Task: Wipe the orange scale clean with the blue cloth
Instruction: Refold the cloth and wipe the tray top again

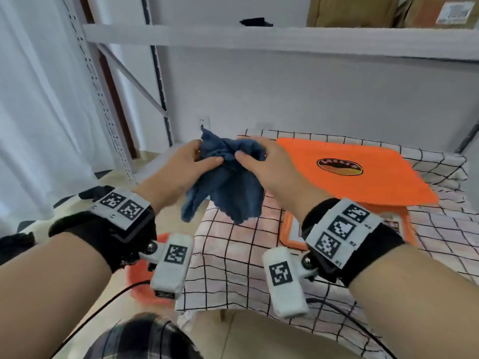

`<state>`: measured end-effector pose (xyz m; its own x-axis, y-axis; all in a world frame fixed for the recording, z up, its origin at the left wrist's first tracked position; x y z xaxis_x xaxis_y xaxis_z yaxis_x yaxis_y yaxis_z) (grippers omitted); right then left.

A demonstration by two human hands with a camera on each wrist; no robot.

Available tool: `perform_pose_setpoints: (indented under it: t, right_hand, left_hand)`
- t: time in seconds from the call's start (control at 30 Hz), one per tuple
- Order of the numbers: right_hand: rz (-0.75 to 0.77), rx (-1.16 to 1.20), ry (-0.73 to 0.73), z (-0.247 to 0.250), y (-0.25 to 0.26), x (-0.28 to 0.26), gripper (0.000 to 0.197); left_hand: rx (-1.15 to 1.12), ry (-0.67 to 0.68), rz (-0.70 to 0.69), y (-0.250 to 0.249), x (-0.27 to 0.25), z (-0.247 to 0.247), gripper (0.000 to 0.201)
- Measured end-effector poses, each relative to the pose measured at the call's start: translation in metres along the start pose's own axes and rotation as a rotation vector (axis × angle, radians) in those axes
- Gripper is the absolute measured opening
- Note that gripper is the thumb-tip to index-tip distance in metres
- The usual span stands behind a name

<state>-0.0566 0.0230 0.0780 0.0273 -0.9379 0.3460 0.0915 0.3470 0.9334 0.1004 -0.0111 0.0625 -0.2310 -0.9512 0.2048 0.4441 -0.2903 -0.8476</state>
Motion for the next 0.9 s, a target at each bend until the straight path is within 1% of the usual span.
perform_pose_setpoints:
  t: [0.07,0.1,0.17,0.23,0.27,0.3,0.37,0.43,0.47,0.5,0.53,0.57,0.63,0.67,0.73,0.8,0.83,0.87,0.9]
  right_hand:
    - [-0.016,-0.178,0.003,-0.031,-0.023,0.016,0.017]
    - [-0.029,-0.218,0.032,-0.049,-0.035,0.021,0.018]
    - [-0.039,-0.271,0.088,-0.091,-0.056,0.030,0.013]
    - [-0.025,-0.310,0.119,-0.131,-0.073,0.036,0.006]
    - [-0.026,-0.303,0.118,-0.149,-0.082,0.037,0.006]
    - [-0.038,-0.286,0.112,-0.162,-0.091,0.039,0.006]
    - [-0.086,-0.238,0.091,-0.185,-0.113,0.038,0.007]
    - [-0.136,-0.205,0.061,-0.199,-0.137,0.034,0.012]
    - [-0.165,-0.202,0.050,-0.207,-0.150,0.031,0.017]
    - [-0.196,-0.190,0.034,-0.212,-0.163,0.029,0.019]
    - [-0.233,-0.170,0.021,-0.216,-0.175,0.027,0.014]
    - [-0.273,-0.152,0.003,-0.220,-0.189,0.026,0.010]
    - [-0.342,-0.122,-0.046,-0.228,-0.218,0.024,0.017]
    - [-0.371,-0.108,-0.071,-0.232,-0.232,0.023,0.018]
    - [-0.416,-0.130,-0.078,-0.238,-0.259,0.020,0.017]
    - [-0.450,-0.225,-0.042,-0.244,-0.283,0.017,0.019]
    - [-0.446,-0.302,-0.018,-0.245,-0.294,0.017,0.022]
    - [-0.434,-0.402,0.006,-0.246,-0.304,0.017,0.024]
    - [-0.423,-0.499,0.029,-0.247,-0.316,0.018,0.025]
  left_hand:
    - [-0.044,-0.099,0.097,0.040,-0.001,0.029,0.032]
    - [-0.065,-0.130,0.141,0.059,-0.002,0.041,0.030]
    - [-0.131,-0.157,0.211,0.094,-0.010,0.061,0.025]
    - [-0.226,-0.155,0.275,0.127,-0.022,0.077,0.031]
    - [-0.265,-0.149,0.291,0.143,-0.028,0.084,0.035]
    - [-0.278,-0.135,0.292,0.154,-0.033,0.087,0.039]
    - [-0.216,-0.122,0.281,0.176,-0.042,0.094,0.041]
    - [-0.146,-0.126,0.284,0.197,-0.045,0.097,0.037]
    - [-0.164,-0.103,0.300,0.209,-0.046,0.094,0.039]
    - [-0.230,-0.073,0.327,0.222,-0.046,0.089,0.043]
    - [-0.296,-0.049,0.356,0.234,-0.045,0.084,0.043]
    - [-0.311,-0.048,0.381,0.249,-0.043,0.081,0.035]
    - [-0.173,-0.079,0.390,0.277,-0.036,0.080,0.011]
    - [-0.088,-0.095,0.389,0.292,-0.032,0.079,0.008]
    - [0.052,-0.132,0.386,0.315,-0.027,0.077,0.011]
    - [0.125,-0.169,0.376,0.335,-0.024,0.075,0.007]
    - [0.147,-0.180,0.374,0.345,-0.022,0.075,0.007]
    - [0.222,-0.177,0.382,0.359,-0.020,0.074,0.007]
    - [0.355,-0.157,0.403,0.374,-0.018,0.073,0.010]
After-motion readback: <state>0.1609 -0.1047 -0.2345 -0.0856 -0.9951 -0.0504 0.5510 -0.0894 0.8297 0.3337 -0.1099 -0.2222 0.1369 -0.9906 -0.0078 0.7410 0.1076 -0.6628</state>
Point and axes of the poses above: each hand's wrist, its own x-axis towards the middle knuckle, its own z-axis out of the back of the hand, y = z × x, the point moved 7 cm from there along x, towards the middle knuckle, and after that the axes turned 7 degrees about x, right-handed, at the moved point
